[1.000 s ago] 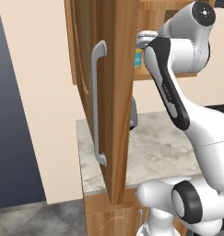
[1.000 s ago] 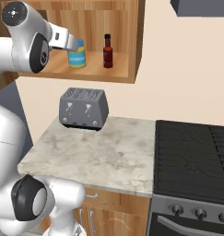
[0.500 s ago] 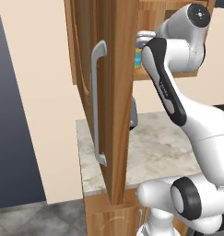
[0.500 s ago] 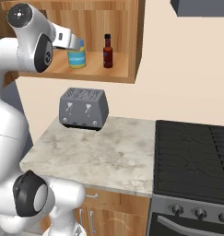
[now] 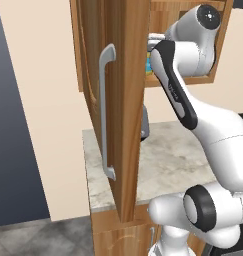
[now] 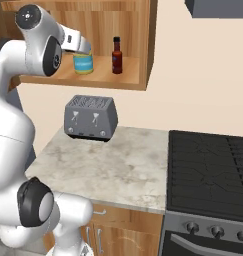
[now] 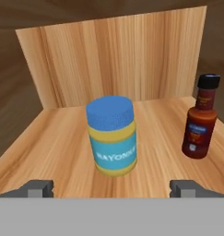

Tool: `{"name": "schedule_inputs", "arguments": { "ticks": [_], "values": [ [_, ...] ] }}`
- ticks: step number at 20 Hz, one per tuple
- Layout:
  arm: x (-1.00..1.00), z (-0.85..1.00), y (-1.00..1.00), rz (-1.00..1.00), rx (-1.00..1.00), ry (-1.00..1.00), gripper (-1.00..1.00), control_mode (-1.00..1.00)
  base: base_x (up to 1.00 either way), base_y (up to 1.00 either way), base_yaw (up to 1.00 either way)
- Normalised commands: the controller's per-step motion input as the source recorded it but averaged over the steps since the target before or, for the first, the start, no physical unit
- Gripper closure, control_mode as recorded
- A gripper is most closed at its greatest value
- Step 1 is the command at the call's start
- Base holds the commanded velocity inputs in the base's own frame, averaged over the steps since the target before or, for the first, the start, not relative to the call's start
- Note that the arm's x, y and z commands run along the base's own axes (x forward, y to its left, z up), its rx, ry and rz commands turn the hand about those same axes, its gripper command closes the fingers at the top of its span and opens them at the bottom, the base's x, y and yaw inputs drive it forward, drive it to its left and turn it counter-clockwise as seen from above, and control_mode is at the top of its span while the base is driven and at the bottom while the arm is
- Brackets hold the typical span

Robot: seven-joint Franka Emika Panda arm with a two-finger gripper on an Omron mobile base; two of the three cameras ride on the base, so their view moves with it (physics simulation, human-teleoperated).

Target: Move the mayonnaise and condiment bottle from the cabinet to the dining counter.

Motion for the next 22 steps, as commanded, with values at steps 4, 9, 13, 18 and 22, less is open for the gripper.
{"name": "schedule_inputs", "arguments": {
  "ticks": [4, 9, 13, 18, 22],
  "values": [
    [0.15, -0.06, 0.00, 0.00, 0.00, 0.00, -1.00, -1.00, 0.00, 0.00, 0.00],
    [0.17, -0.07, 0.00, 0.00, 0.00, 0.00, -1.00, -1.00, 0.00, 0.00, 0.00],
    [0.21, -0.16, 0.00, 0.00, -0.01, 0.00, -1.00, -1.00, 0.00, 0.00, 0.00],
    [0.15, -0.04, 0.00, 0.00, 0.00, 0.00, -1.00, -1.00, 0.00, 0.00, 0.00],
    [0.10, 0.00, 0.00, 0.00, 0.00, 0.00, -1.00, -1.00, 0.00, 0.00, 0.00]
  ]
}}
